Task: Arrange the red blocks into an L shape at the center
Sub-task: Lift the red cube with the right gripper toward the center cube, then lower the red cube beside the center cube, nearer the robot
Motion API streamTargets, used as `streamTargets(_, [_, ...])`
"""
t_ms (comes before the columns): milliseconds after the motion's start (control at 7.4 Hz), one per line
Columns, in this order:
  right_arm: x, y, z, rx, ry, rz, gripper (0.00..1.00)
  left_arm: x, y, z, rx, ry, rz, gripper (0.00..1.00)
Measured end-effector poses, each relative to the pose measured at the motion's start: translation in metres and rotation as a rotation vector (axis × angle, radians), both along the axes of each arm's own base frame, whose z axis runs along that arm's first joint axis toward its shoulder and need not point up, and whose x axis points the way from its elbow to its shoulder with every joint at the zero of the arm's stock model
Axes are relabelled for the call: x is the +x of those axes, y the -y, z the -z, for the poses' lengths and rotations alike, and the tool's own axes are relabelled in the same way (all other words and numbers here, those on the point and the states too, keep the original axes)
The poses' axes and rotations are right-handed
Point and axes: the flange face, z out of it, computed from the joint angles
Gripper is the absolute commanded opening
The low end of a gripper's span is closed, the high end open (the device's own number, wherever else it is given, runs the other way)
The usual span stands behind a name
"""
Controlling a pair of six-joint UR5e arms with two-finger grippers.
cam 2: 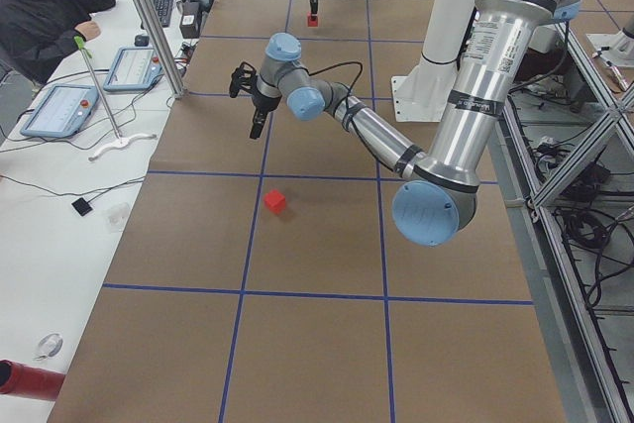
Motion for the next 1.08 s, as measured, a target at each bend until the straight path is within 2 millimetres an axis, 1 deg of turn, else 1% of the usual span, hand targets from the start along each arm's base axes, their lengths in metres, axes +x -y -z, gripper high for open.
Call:
streamTargets(135, [-0.001,0.002,0.018,0.027,0.021,-0.001,0.00,-0.003,-0.004,-0.011,0.002,0.000,0.000,0.99])
streamTargets(270, [-0.010,0.007,0.045,0.063,0.051,0.005,0.00,-0.009,-0.009,-0.025,-0.002,0.001,0.001,0.99])
streamTargets(405, [-0.038,0.008,0.083,0.092,0.084,0.032,0.00,-0.019,-0.012,-0.038,-0.020,-0.005,-0.003,0.99])
streamTargets(541, [-0.078,-0.003,0.130,0.105,0.109,0.079,0.00,-0.037,-0.012,-0.048,-0.038,-0.018,-0.018,0.99])
streamTargets(676, [-0.123,-0.022,0.182,0.097,0.116,0.122,0.00,-0.063,-0.011,-0.060,-0.046,-0.025,-0.041,0.99])
streamTargets(811, [-0.174,-0.050,0.240,0.068,0.098,0.143,0.00,-0.091,-0.012,-0.077,-0.050,-0.022,-0.065,0.99])
streamTargets(946, [-0.225,-0.083,0.291,0.055,0.054,0.129,0.00,-0.113,-0.015,-0.095,-0.053,-0.013,-0.081,0.99])
streamTargets(1081, [-0.267,-0.106,0.323,0.050,0.017,0.089,0.00,-0.126,-0.020,-0.110,-0.058,-0.002,-0.090,0.99])
